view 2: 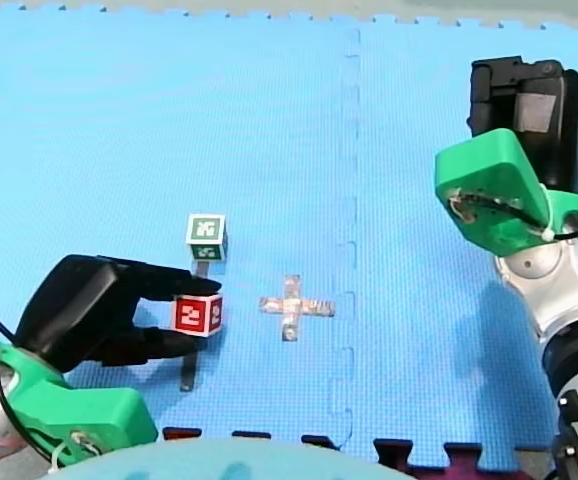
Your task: Stack cube left
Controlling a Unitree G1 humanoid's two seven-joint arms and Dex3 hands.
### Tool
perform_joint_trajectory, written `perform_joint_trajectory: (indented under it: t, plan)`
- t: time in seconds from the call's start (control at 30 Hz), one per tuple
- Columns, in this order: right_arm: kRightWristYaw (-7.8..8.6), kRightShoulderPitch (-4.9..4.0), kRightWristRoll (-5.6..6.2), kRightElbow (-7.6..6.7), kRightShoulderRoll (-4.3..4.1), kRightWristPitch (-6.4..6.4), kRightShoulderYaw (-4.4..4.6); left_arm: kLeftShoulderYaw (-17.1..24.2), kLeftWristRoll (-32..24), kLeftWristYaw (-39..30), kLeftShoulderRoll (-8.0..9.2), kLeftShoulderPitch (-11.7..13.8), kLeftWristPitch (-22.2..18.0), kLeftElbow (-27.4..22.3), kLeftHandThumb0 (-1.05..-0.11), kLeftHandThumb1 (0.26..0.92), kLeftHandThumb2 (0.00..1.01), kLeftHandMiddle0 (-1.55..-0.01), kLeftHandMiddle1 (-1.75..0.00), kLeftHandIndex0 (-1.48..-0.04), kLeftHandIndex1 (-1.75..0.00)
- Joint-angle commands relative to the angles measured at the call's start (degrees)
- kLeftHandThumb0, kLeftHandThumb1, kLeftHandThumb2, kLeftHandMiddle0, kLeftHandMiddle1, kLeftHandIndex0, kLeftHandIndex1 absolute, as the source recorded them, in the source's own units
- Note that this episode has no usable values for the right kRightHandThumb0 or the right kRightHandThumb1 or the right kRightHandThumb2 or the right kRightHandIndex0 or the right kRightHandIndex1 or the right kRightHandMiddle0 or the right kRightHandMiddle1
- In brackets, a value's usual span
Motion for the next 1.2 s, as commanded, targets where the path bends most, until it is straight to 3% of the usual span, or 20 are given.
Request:
perform_joint_trajectory:
  t: [0.0, 0.1, 0.3, 0.4, 0.57, 1.0, 1.17]
  plan:
    - [-0.26, 0.26, 0.23, -0.14, 0.02, 0.16, -0.02, 0.71, -2.49, -6.40, 0.91, -0.28, 2.73, -4.14, -0.477, 0.771, 0.00, -0.97, -1.75, -1.31, -0.05]
    - [-0.33, 0.34, 0.20, -0.13, 0.24, 0.21, -0.05, 2.21, -7.63, -17.73, 1.06, -0.73, 9.75, -12.15, -0.483, 0.770, 0.00, -0.97, -1.75, -1.31, -0.04]
    - [-0.30, 0.57, 0.39, 0.38, 1.05, 0.98, -0.17, 5.44, -14.38, -29.73, 2.04, -3.65, 19.04, -25.20, -0.495, 0.767, 0.00, -0.96, -1.75, -1.31, -0.03]
    - [0.46, 0.62, 0.99, 0.42, 1.66, 1.45, -0.51, 6.20, -15.14, -33.28, 2.15, -5.97, 22.82, -28.66, -0.497, 0.765, 0.00, -0.95, -1.75, -1.31, -0.03]
    - [1.08, 0.60, 1.26, 0.37, 2.07, 1.25, -0.69, 6.51, -14.37, -40.54, 2.41, -8.84, 32.94, -36.09, -0.498, 0.764, 0.00, -0.94, -1.75, -1.33, -0.03]
    - [1.06, 0.24, 0.91, 1.34, 2.61, 1.54, -0.52, 6.53, -12.03, -46.33, 2.44, -11.83, 39.99, -39.67, -0.493, 0.761, 0.00, -0.97, -1.75, -1.33, -0.02]
    - [1.28, 0.04, 1.24, 1.42, 2.66, 1.55, -0.44, 5.02, -10.76, -46.42, 1.92, -12.65, 41.74, -38.49, -0.490, 0.760, 0.00, -0.98, -1.75, -1.33, -0.02]
